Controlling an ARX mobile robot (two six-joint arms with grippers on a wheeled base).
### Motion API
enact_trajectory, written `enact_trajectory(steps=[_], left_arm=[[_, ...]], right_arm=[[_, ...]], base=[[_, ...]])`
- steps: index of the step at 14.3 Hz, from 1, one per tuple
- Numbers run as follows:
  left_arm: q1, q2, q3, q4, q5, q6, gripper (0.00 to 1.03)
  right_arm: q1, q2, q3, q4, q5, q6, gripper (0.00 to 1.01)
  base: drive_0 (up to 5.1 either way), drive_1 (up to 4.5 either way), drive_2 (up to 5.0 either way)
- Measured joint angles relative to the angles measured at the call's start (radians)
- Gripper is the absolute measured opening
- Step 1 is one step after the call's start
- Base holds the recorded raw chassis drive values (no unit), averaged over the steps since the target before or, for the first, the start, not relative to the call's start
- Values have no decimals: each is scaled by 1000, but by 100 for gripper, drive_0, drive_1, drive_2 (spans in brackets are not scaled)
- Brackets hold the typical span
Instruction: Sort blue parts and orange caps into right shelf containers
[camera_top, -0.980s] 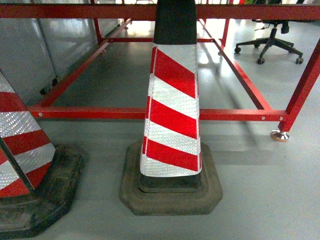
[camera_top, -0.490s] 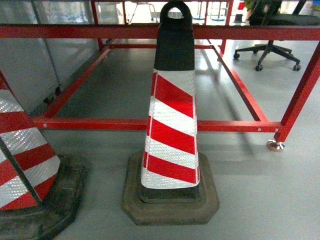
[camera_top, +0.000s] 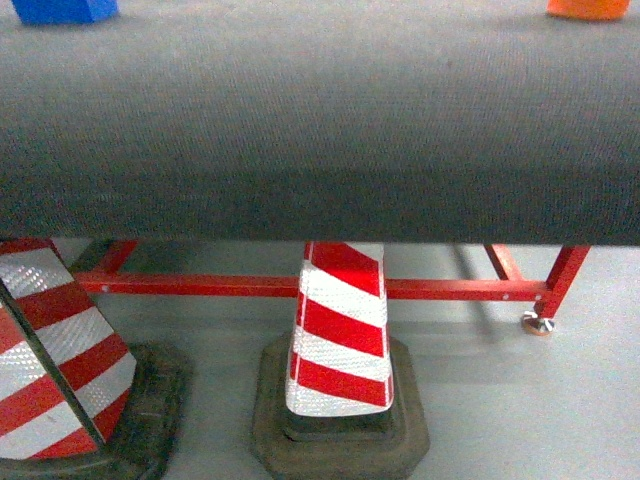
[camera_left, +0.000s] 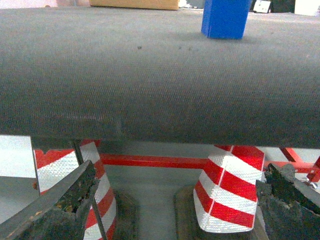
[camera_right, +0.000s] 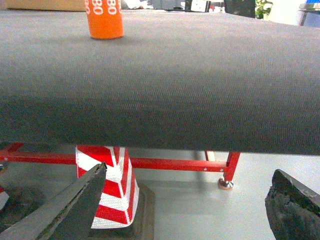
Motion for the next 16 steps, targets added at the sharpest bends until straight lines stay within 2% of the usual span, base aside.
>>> enact_trajectory(steps=[16], left_arm=[[0, 0, 0, 8, -1, 10, 98]], right_arm=[[0, 0, 0, 11, 0, 1, 98]], base=[[0, 0, 0]])
